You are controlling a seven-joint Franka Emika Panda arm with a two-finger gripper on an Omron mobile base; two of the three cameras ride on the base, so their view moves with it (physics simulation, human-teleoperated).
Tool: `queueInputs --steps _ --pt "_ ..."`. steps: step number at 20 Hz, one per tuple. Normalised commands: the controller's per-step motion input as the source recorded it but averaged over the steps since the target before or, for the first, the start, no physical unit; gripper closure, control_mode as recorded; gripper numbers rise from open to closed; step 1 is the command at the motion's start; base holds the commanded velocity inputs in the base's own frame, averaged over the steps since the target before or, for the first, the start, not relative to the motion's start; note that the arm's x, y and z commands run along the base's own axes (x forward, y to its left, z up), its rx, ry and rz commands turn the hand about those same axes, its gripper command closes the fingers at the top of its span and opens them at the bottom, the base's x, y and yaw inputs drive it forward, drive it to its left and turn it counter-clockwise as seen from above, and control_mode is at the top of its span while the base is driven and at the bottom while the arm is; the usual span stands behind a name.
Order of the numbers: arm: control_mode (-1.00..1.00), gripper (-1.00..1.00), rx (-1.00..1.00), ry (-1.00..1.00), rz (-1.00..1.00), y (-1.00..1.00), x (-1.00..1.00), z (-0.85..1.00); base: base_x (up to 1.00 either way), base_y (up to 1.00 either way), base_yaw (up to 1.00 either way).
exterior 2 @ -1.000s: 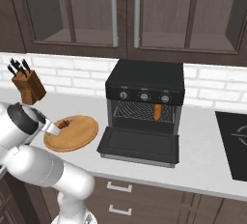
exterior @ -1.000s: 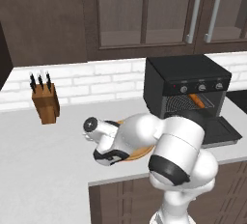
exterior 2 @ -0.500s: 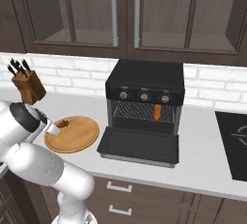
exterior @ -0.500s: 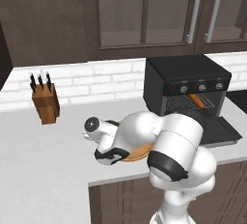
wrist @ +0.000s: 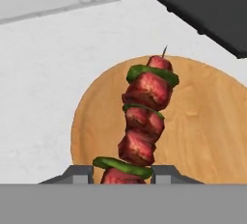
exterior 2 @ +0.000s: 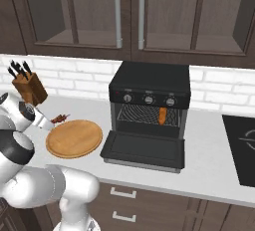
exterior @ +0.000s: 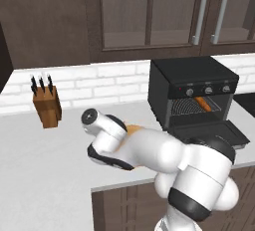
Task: Pick up the kebab skewer and baguette bread, and place them inside the toaster oven. Close the toaster oven door and start by setting the timer.
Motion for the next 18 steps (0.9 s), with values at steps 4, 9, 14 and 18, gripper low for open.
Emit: queueInputs --steps 4,9,14,18 --pt "-1.0 1.0 0.0 0.06 -0.02 -0.12 -0.26 1.0 0.0 0.0 0.0" --pt "-1.0 1.0 0.0 0.01 0.01 -0.39 -0.45 1.0 0.0 0.0 0.0" --pt "-1.0 1.0 0.0 0.0 0.18 -0.76 -0.61 0.58 0.0 0.0 0.0" --pt "-1.0 1.0 0.04 0.0 0.26 -0.98 -0.53 0.46 0.0 0.0 0.0"
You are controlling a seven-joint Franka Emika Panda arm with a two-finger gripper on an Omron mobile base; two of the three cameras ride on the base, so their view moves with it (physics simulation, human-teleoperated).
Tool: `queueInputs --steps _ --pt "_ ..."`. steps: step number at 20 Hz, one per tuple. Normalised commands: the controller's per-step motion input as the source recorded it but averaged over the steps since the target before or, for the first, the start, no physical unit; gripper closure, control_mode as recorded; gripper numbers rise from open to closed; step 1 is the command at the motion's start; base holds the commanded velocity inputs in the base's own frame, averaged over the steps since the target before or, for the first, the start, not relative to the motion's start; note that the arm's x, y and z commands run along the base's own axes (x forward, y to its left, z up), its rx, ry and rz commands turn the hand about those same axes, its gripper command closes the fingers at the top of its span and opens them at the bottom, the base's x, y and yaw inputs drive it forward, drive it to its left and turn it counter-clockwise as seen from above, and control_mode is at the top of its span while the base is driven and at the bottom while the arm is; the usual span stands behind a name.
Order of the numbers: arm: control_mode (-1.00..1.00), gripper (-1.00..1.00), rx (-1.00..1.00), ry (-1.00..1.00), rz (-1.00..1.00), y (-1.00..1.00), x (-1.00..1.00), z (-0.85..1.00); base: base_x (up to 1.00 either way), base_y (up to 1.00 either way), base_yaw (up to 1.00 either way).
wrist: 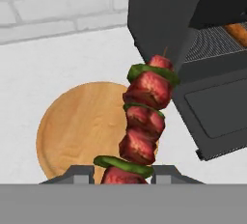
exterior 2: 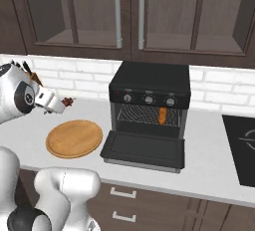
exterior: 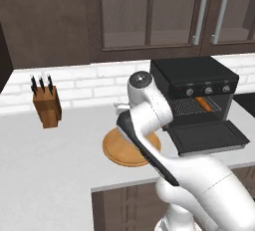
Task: Pick up the kebab skewer and baguette bread, and place them inside the toaster oven. Close the toaster oven door and start by setting the timer.
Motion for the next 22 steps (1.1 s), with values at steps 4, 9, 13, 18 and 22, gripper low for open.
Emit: queueInputs --steps 4,9,13,18,22 --pt "-1.0 1.0 0.08 0.0 0.31 -1.0 -0.46 0.25 0.0 0.0 0.0" --pt "-1.0 1.0 0.09 0.0 0.32 -1.0 -0.43 0.11 0.0 0.0 0.0" --pt "-1.0 1.0 0.1 0.0 0.26 -1.0 -0.47 0.0 0.0 0.0 0.0" --pt "-1.0 1.0 0.08 -0.03 0.16 -1.0 -0.42 0.0 0.0 0.0 0.0" --pt "-1.0 1.0 0.03 -0.09 0.07 -1.0 -0.23 -0.03 0.0 0.0 0.0"
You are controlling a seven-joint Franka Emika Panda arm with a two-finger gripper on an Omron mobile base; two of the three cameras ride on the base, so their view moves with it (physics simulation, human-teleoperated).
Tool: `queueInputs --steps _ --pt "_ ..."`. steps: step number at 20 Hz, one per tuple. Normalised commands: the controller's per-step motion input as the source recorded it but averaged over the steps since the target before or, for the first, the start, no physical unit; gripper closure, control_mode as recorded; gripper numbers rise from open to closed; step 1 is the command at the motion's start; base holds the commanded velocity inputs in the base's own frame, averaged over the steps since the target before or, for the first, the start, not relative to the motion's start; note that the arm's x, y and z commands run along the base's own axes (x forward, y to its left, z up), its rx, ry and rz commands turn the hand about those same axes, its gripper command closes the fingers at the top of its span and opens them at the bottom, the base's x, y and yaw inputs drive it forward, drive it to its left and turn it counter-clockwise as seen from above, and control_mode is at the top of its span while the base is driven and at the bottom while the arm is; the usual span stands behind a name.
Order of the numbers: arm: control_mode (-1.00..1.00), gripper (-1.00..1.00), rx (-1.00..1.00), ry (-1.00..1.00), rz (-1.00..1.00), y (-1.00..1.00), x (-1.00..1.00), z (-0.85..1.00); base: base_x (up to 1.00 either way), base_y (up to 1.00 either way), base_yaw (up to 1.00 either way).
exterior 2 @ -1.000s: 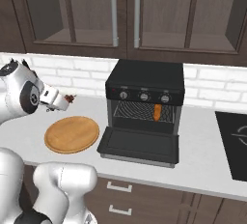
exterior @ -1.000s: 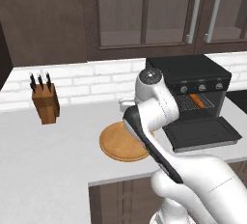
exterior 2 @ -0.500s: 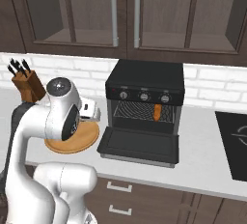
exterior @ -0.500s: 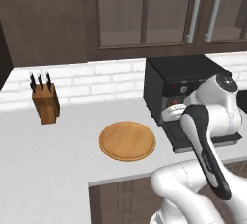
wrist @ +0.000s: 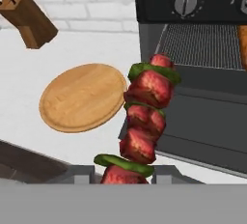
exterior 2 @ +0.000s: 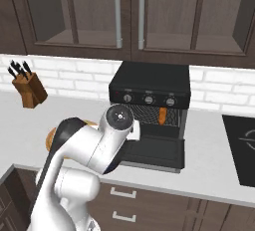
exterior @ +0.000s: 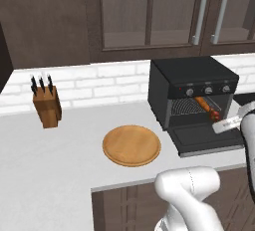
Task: Pick up the kebab skewer and baguette bread, and place them inside the toaster oven. Close the toaster oven door and start by setting the timer.
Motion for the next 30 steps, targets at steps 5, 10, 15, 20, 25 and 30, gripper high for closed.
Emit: queueInputs --steps 5,10,15,20,25,30 --pt "-1.0 1.0 0.0 -0.14 0.03 -0.75 0.04 -0.09 0.0 0.0 0.0" --pt "-1.0 1.0 0.02 -0.02 0.21 -0.46 0.66 -0.3 0.0 0.0 0.0" --pt "-1.0 1.0 0.03 0.0 0.28 -0.33 0.67 -0.48 0.0 0.0 0.0" --pt "-1.0 1.0 0.01 -0.03 0.13 -0.11 0.43 -0.42 0.0 0.0 0.0" --pt "-1.0 1.0 0.0 -0.15 -0.03 0.07 0.43 -0.06 0.0 0.0 0.0" --pt "-1.0 1.0 0.03 -0.11 -0.11 0.2 0.42 -0.25 0.0 0.0 0.0"
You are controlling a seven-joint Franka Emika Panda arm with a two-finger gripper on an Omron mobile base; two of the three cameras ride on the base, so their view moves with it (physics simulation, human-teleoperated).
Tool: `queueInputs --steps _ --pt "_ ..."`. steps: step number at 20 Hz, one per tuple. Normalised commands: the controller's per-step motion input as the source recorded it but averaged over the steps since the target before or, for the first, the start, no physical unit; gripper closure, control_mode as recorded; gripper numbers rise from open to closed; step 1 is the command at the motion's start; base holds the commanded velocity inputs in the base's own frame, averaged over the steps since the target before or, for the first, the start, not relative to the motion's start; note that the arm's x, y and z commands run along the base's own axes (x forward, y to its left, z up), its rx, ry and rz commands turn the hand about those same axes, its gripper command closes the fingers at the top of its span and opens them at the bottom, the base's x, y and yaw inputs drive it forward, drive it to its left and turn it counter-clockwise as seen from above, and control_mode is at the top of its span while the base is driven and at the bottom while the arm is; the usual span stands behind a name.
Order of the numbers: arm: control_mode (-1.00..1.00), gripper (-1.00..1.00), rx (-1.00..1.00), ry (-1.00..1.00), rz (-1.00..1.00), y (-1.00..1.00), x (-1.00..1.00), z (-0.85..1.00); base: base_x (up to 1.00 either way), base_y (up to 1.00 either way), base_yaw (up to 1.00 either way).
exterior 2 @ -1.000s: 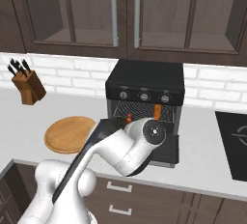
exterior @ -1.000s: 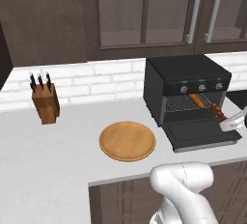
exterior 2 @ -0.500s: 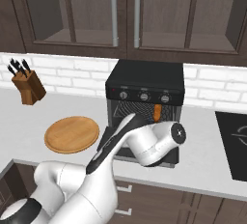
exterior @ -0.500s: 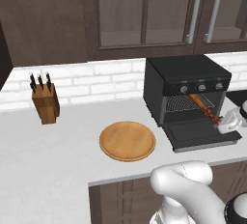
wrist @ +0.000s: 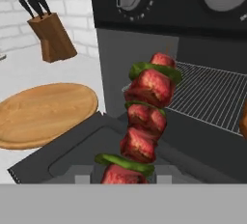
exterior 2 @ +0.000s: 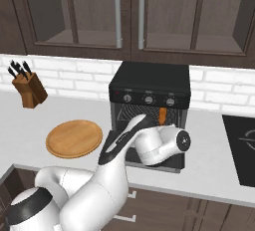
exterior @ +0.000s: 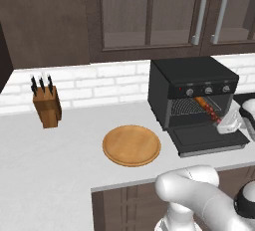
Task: Pick up the kebab skewer and baguette bread, and place them inside the toaster oven. Close the toaster oven door and start by setting the timer.
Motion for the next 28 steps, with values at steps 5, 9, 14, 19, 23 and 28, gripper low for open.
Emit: queueInputs --steps 5,9,14,19,23,28 --pt "-1.0 1.0 0.01 0.01 -0.08 0.27 0.55 -0.06 0.0 0.0 0.0" --pt "-1.0 1.0 0.03 0.03 -0.05 0.07 0.54 -0.19 0.0 0.0 0.0" --pt "-1.0 1.0 0.04 0.0 -0.07 0.0 0.48 -0.19 0.0 0.0 0.0" --pt "-1.0 1.0 0.03 0.0 -0.04 0.0 0.51 0.0 0.0 0.0 0.0" --pt "-1.0 1.0 0.03 0.0 -0.01 0.0 0.49 0.05 0.0 0.0 0.0" --pt "-1.0 1.0 0.01 -0.04 0.0 -0.02 0.3 -0.02 0.0 0.0 0.0"
